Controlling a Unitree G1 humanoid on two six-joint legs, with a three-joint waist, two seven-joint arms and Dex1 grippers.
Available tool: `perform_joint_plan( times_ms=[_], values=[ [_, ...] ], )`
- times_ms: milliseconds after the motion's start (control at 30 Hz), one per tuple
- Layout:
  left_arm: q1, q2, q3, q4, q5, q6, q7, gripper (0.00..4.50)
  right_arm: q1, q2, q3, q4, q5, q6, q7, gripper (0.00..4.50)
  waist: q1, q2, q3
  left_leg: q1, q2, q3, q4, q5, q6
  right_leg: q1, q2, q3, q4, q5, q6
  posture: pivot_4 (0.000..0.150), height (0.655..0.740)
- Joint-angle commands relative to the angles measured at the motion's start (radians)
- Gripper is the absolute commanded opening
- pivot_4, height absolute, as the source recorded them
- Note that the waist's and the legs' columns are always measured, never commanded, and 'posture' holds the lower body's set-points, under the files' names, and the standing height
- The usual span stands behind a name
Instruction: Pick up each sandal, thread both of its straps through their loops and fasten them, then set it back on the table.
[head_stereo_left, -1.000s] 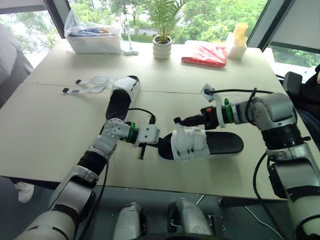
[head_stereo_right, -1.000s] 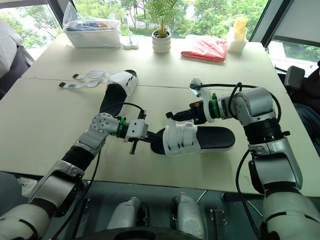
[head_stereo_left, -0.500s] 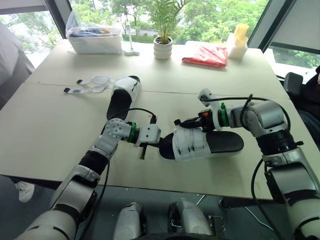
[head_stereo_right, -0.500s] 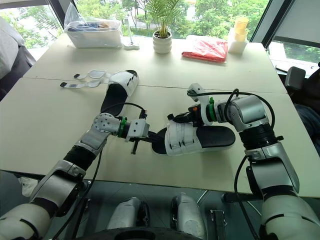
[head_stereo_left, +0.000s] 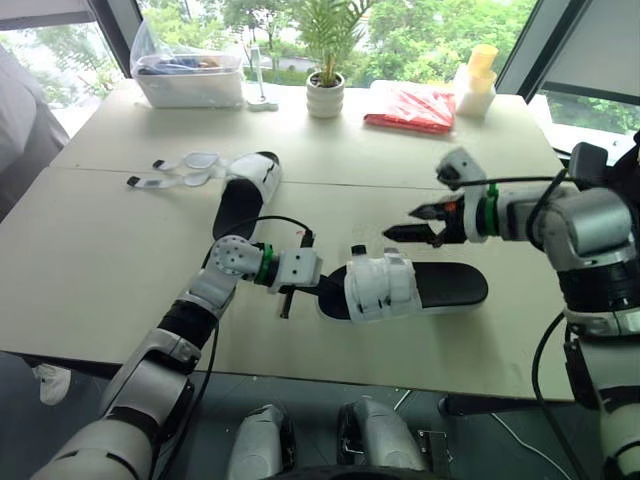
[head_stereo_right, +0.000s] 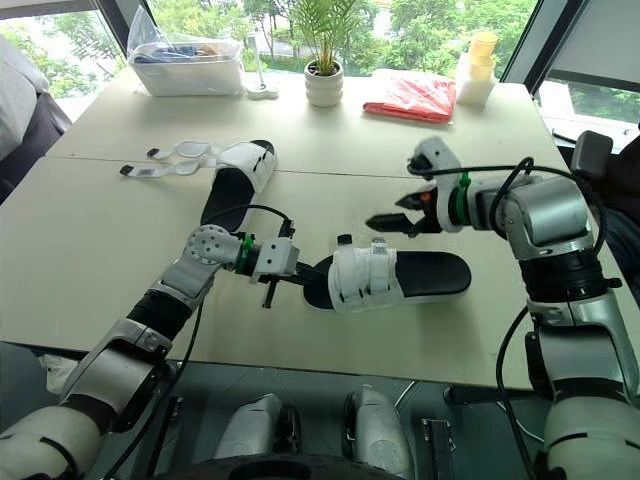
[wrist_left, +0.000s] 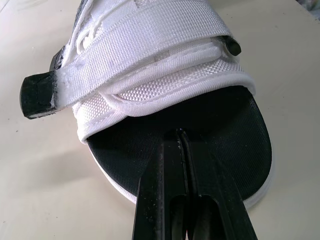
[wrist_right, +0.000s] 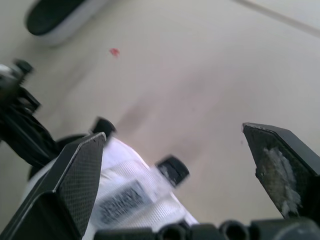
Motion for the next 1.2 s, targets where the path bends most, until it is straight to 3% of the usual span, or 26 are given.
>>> perform_joint_plan(
  times_ms=[33,100,300,333,567,700,867,967,1200],
  values=[
    [0.031,-0.002,-0.050,0.039,0.056,0.017,-0.009,0.00,-0.010,0.057,0.008,-0.111,0.036,-0.012,-0.005,4.16,0.001,0.000,0.000,0.000,0.000,0.000,0.000,0.000,0.000,0.000,0.000,0.000,0.000,0.000,0.000,0.150,0.7278],
    [0.032,-0.003,-0.050,0.036,0.056,0.018,-0.010,0.00,0.022,0.055,0.079,-0.165,0.005,-0.038,0.005,3.50,0.004,0.000,0.000,0.000,0.000,0.000,0.000,0.000,0.000,0.000,0.000,0.000,0.000,0.000,0.000,0.150,0.7278],
    [0.030,-0.004,-0.048,0.032,0.056,0.021,-0.008,0.00,0.099,-0.008,0.328,-0.145,-0.199,-0.224,0.026,0.35,0.001,0.000,0.000,-0.001,-0.002,-0.001,0.000,-0.001,0.001,0.000,0.000,0.000,-0.001,0.000,0.000,0.150,0.7278],
    [0.031,-0.003,-0.048,0.031,0.056,0.021,-0.007,0.00,0.102,-0.015,0.349,-0.128,-0.227,-0.255,0.031,0.06,0.000,0.000,0.000,-0.001,-0.002,-0.001,0.000,-0.001,0.001,0.000,0.000,0.000,-0.001,0.000,0.000,0.150,0.7278],
    [0.040,0.008,-0.043,0.018,0.053,0.024,-0.005,0.00,0.065,0.029,0.326,0.120,-0.365,-0.424,-0.008,0.06,0.002,-0.001,0.000,-0.001,-0.002,-0.001,0.000,0.000,0.001,0.000,0.000,0.000,0.000,0.000,0.000,0.150,0.7278],
    [0.057,0.021,-0.010,-0.043,0.015,0.081,0.004,0.00,0.106,0.012,0.165,-0.023,-0.242,-0.355,0.037,0.06,0.001,0.000,0.000,-0.001,-0.001,-0.001,0.000,0.000,0.001,0.000,0.000,0.000,0.000,0.000,0.001,0.150,0.7278],
    [0.089,0.065,0.113,-0.313,-0.147,0.357,0.041,0.00,0.206,0.033,-0.174,-0.303,-0.012,-0.095,-0.036,0.06,-0.004,0.001,0.003,-0.001,-0.001,-0.001,-0.001,0.000,0.000,-0.001,0.000,0.000,0.000,0.000,0.001,0.150,0.7278],
    [0.111,0.143,0.202,-0.516,-0.330,0.628,0.018,0.83,0.310,-0.001,-0.388,-0.462,0.158,0.066,-0.020,0.92,-0.001,0.000,0.007,-0.002,-0.001,-0.003,-0.001,0.000,-0.001,-0.001,0.000,0.000,0.000,0.000,0.001,0.150,0.7278],
    [0.097,0.293,0.313,-0.741,-0.595,0.966,-0.021,4.29,0.618,-0.060,-0.582,-0.620,0.334,0.114,0.010,4.48,0.002,0.001,0.010,-0.002,-0.002,-0.004,-0.001,0.000,0.000,0.001,0.000,0.001,-0.001,-0.001,0.001,0.150,0.7278]
  ],
)
